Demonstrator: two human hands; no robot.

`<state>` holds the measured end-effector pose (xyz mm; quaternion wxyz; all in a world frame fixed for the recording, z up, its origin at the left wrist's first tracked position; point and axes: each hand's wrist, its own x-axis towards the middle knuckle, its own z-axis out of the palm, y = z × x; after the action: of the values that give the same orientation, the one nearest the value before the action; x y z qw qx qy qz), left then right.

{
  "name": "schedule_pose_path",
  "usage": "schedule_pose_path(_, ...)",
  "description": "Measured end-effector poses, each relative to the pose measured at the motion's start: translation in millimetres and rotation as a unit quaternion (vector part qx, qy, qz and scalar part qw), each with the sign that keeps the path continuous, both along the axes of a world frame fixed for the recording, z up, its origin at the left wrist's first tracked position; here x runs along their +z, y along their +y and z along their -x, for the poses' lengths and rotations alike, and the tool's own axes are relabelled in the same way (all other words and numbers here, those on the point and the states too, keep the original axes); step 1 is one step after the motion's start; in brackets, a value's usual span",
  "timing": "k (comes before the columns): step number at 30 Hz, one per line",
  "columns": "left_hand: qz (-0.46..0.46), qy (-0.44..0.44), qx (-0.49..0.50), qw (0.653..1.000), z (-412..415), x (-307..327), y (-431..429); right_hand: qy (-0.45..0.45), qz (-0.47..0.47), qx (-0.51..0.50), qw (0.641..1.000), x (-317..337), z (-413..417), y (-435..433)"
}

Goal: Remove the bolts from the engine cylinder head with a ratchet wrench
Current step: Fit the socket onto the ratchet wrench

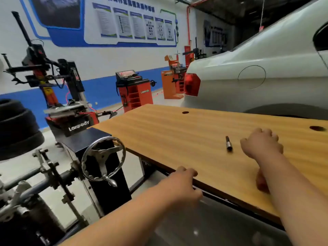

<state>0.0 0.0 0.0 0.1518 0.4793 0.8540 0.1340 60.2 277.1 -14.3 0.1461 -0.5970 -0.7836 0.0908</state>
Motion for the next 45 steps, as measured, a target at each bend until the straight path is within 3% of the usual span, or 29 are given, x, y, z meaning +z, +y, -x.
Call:
schedule_pose_path(2, 0.010, 0.008, -0.003, 1.000, -1.1, -8.1, 20.3, -0.004, 0.085, -0.058, 0.995, -5.6, 2.3, 14.9)
schedule_pose_path(4, 0.026, 0.020, 0.003, 0.999, -0.3, -17.2, 33.0, -0.010, 0.159, -0.041, 0.986, -11.3, 16.2, 25.9)
schedule_pose_path(7, 0.053, 0.046, -0.006, 0.998, 2.9, -28.0, 40.7, -0.033, 0.192, -0.024, 0.981, -24.2, 50.2, 29.1)
schedule_pose_path(15, 0.091, 0.061, 0.031, 0.993, 44.7, -51.6, 12.9, -0.138, 0.049, 0.144, 0.979, -56.4, 117.9, -11.1)
schedule_pose_path(20, 0.113, 0.044, 0.065, 0.990, 66.3, -58.1, -20.3, -0.101, -0.084, 0.189, 0.973, -71.9, 101.3, -10.3)
schedule_pose_path(28, 0.126, 0.048, 0.111, 0.985, 82.8, -63.8, -66.5, -0.153, 0.020, 0.128, 0.980, -63.2, 108.9, -23.7)
schedule_pose_path(33, 0.074, 0.085, 0.138, 0.984, 90.6, -46.1, -80.8, -0.132, 0.055, 0.218, 0.965, -48.0, 126.9, -79.4)
schedule_pose_path(35, 0.037, 0.066, 0.158, 0.985, 87.4, -44.4, -87.0, -0.063, 0.101, 0.278, 0.953, -39.8, 135.2, -118.6)
schedule_pose_path(37, -0.017, 0.047, 0.196, 0.979, 85.9, -43.0, -94.5, 0.092, 0.219, 0.350, 0.906, -31.5, 141.9, -162.4)
schedule_pose_path(39, -0.048, 0.129, 0.225, 0.965, 90.3, -31.9, -109.0, 0.199, 0.369, 0.422, 0.804, -19.0, 145.7, -212.2)
schedule_pose_path(42, -0.008, 0.310, 0.192, 0.931, 109.4, -1.2, -161.4, 0.210, 0.465, 0.561, 0.652, 5.5, 147.2, -297.6)
schedule_pose_path(43, 0.012, 0.331, 0.169, 0.928, 114.7, 9.1, -186.9, 0.200, 0.483, 0.592, 0.614, 11.6, 147.6, -324.5)
schedule_pose_path(45, 0.041, 0.329, 0.146, 0.932, 116.9, 24.3, -242.6, 0.164, 0.499, 0.631, 0.571, 19.8, 148.6, -371.5)
